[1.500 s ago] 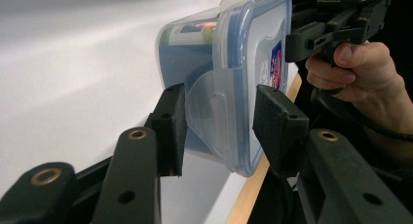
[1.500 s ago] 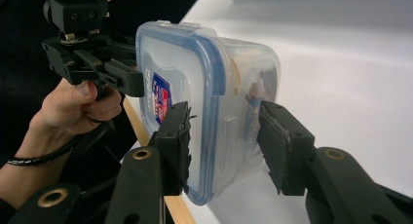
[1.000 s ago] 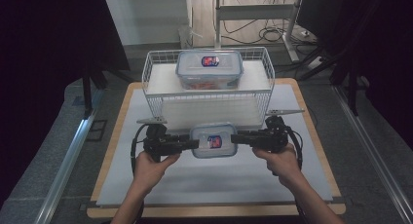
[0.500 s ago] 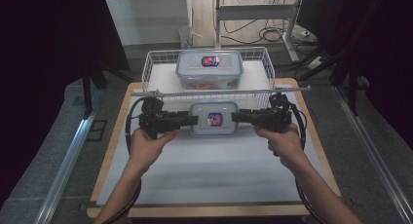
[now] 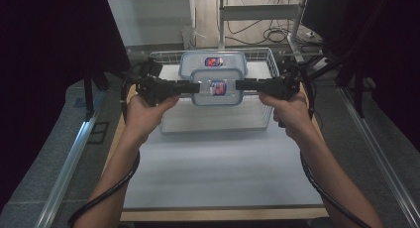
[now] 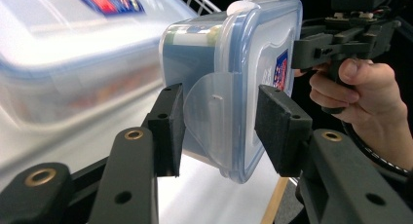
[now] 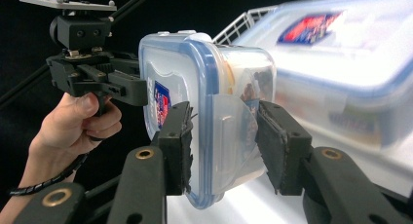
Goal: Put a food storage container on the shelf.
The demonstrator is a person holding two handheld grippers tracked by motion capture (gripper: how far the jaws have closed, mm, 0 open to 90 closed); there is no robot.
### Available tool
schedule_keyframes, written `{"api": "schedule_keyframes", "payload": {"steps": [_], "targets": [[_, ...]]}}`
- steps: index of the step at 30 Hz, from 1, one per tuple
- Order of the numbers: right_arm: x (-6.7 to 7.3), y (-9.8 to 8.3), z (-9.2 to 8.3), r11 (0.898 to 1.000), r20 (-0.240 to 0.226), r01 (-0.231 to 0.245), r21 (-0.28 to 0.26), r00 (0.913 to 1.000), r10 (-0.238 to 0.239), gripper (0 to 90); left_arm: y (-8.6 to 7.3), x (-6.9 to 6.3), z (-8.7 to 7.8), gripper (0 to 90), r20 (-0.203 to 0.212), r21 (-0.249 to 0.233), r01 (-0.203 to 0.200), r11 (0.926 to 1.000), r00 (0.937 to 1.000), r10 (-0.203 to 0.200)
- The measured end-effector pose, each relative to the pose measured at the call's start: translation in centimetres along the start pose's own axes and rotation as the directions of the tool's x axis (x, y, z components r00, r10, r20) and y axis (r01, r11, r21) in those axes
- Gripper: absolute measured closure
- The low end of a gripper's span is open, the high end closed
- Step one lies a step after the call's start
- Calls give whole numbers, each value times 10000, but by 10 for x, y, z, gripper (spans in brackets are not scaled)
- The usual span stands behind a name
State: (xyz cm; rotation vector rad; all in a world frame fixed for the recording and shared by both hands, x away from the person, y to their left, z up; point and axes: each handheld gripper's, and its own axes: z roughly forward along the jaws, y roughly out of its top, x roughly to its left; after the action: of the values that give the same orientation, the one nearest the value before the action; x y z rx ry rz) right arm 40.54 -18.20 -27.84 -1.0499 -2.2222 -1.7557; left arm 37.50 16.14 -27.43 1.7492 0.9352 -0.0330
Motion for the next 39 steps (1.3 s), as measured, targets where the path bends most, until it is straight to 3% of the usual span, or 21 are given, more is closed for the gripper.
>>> {"api": "schedule_keyframes", "payload": {"steps": [7,13,18,25,29,39], "targets": [[-7,32,8,9994,108,-339,-23,9994,340,572,32,13,0,538,-246,-11,369,9993,9990,-369],[-19,51,20,9971,123,-756,-1,9971,756,572,48,28,4,533,-329,-55,858,9963,9958,-859],[-32,59,27,9930,86,-1178,33,9930,1177,570,54,36,10,528,-451,-76,1341,9909,9899,-1343],[-45,63,33,9868,226,-1605,208,9869,1600,569,59,48,20,520,-551,85,1742,9847,9833,-1735],[-52,64,36,9831,236,-1827,77,9829,1825,568,60,52,24,514,-576,-53,1900,9818,9801,-1900],[-52,69,40,9871,1015,-1599,-111,9818,1602,540,64,55,34,458,-917,-199,2086,9778,9735,-2095]]}}
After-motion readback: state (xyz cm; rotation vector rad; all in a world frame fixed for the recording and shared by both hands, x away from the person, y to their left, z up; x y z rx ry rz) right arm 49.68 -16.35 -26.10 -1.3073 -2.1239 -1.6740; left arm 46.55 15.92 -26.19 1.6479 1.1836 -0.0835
